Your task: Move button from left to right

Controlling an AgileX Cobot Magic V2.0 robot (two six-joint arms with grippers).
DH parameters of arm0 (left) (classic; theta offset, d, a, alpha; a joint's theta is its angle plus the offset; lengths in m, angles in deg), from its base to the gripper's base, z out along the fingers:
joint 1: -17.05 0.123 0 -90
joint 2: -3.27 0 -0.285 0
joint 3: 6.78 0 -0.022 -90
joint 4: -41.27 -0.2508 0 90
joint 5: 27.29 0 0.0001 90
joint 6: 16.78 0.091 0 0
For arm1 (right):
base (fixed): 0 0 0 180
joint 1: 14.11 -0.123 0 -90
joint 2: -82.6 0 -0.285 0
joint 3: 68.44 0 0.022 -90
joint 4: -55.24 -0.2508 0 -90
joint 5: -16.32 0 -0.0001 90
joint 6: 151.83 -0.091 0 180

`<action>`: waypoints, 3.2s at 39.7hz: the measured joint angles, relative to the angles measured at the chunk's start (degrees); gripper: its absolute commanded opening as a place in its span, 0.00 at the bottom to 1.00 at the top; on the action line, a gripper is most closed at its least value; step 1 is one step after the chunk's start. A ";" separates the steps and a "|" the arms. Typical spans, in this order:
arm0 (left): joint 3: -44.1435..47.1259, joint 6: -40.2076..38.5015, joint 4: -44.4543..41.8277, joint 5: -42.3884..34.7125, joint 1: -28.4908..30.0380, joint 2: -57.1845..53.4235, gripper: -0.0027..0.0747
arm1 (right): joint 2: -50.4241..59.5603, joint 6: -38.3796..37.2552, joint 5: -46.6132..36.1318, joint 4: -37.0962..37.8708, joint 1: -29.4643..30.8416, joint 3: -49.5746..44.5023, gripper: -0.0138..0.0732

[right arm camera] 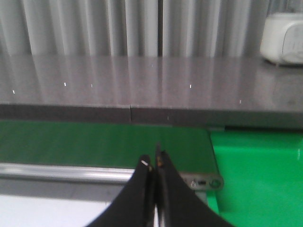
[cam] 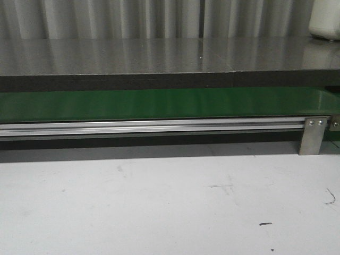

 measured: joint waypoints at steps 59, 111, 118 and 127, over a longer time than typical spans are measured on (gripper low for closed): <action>-23.10 0.00 1.52 25.01 0.00 23.82 0.80 | -21.27 0.00 12.69 0.00 0.00 20.10 0.86; -69.67 11.10 2.76 43.21 36.69 102.02 0.79 | -21.27 0.00 12.69 0.00 0.00 20.23 0.86; -74.95 18.39 6.20 48.26 39.65 110.92 0.79 | -21.27 0.00 12.69 0.00 0.00 20.23 0.86; -77.83 23.39 8.26 48.85 40.38 117.20 0.79 | -21.27 0.00 12.69 0.00 0.00 20.23 0.86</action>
